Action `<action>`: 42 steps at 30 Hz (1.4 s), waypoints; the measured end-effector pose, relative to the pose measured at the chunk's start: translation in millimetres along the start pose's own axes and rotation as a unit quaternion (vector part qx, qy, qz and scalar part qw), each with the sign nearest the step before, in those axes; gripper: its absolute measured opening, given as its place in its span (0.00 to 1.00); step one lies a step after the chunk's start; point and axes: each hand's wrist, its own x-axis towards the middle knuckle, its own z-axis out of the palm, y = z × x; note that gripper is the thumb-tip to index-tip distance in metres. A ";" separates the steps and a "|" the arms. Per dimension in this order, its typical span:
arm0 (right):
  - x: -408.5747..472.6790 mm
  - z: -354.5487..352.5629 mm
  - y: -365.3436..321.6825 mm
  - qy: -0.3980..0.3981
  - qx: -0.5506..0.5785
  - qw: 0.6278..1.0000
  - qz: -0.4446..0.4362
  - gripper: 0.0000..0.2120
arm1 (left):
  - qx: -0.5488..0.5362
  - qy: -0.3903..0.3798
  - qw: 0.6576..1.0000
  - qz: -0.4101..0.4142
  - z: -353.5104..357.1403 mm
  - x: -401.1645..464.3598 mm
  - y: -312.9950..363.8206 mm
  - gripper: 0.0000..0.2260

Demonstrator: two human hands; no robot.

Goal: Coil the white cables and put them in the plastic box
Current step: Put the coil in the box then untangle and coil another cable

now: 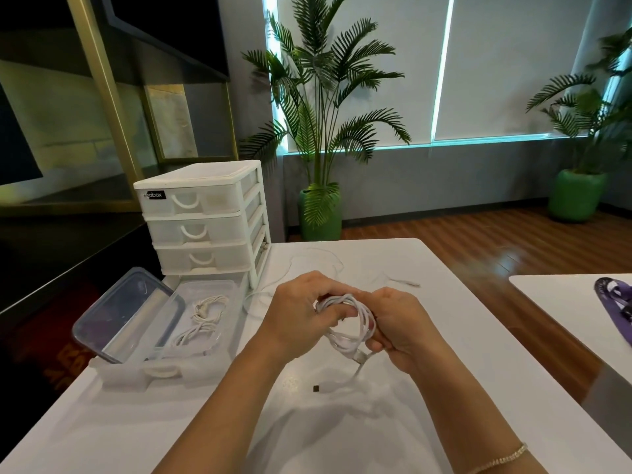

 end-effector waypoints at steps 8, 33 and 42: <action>-1.3 2.5 -1.5 0.065 -0.176 0.981 -0.056 0.15 | 0.038 0.040 0.998 0.006 0.6 0.3 -7.0 0.08; -10.8 4.1 -3.4 0.086 -0.377 0.891 -0.237 0.10 | -0.404 0.045 0.824 -0.393 -7.6 6.0 8.9 0.03; -11.2 0.6 -6.7 -0.005 -0.275 0.950 -0.151 0.09 | -0.239 0.009 0.931 -0.275 -7.4 5.3 2.6 0.03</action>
